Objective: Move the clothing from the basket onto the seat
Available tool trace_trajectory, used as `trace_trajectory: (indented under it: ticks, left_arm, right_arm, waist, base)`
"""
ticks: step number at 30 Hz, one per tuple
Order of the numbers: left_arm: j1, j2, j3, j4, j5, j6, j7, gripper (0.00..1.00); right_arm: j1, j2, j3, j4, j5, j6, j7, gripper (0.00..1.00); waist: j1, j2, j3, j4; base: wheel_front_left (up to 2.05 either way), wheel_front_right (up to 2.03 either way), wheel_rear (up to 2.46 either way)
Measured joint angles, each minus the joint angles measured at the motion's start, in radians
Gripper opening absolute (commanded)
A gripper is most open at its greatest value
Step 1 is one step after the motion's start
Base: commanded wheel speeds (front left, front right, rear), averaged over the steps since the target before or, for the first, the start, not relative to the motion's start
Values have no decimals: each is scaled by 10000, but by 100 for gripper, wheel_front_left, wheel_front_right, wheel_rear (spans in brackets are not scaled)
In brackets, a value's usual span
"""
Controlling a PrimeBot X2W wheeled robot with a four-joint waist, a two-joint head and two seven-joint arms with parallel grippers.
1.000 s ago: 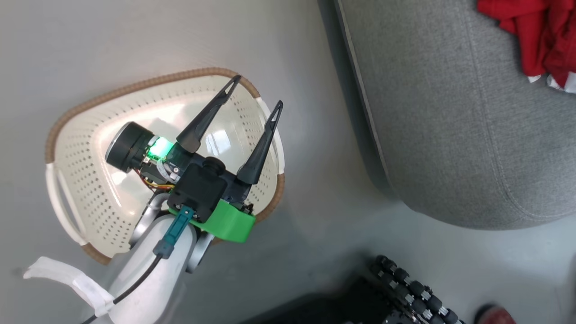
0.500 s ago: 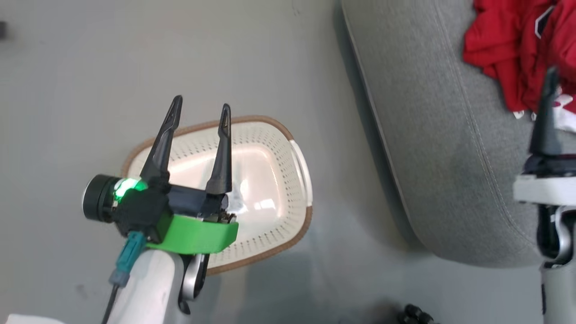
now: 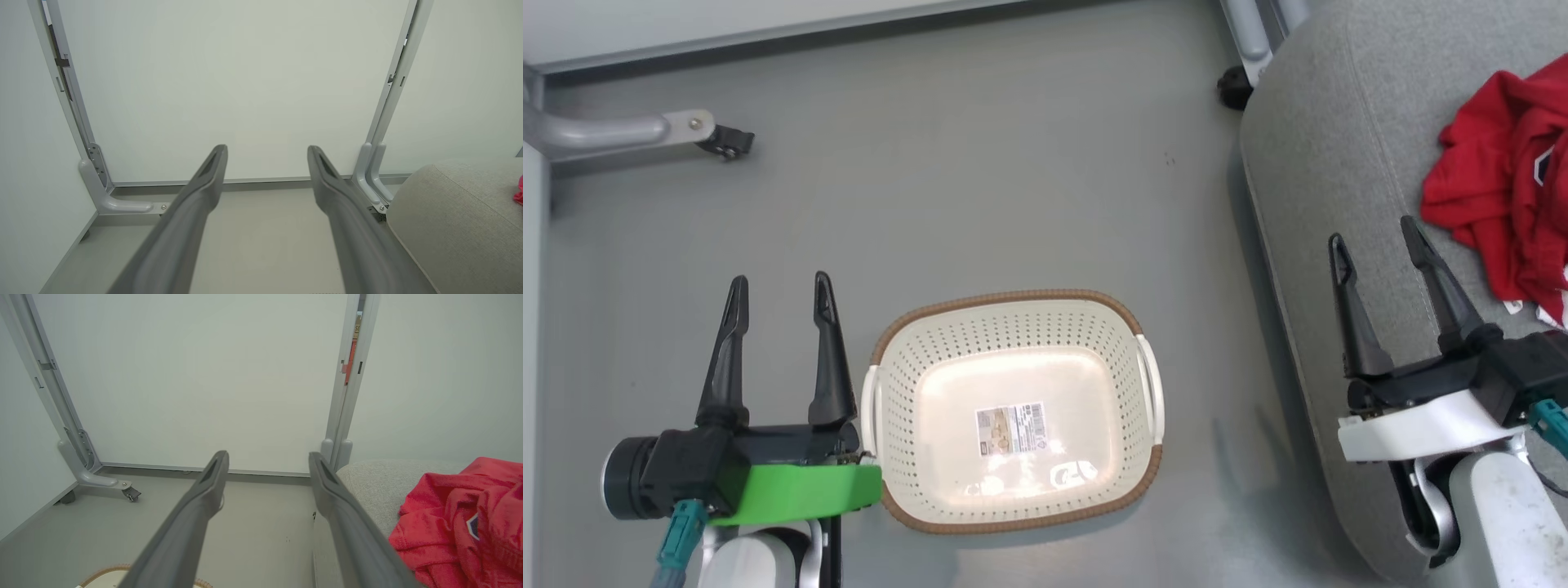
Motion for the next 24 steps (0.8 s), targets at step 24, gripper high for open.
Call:
trace_trajectory:
  ticks: [24]
  left_arm:
    - [2847, -13, 577, 616, -79, -420, -2, 100]
  right_arm:
    - [2545, 531, 786, 581, -100, 0, 0, 100]
  waist:
    - [0, 0, -3101, 583]
  base:
    - [0, 0, 0]
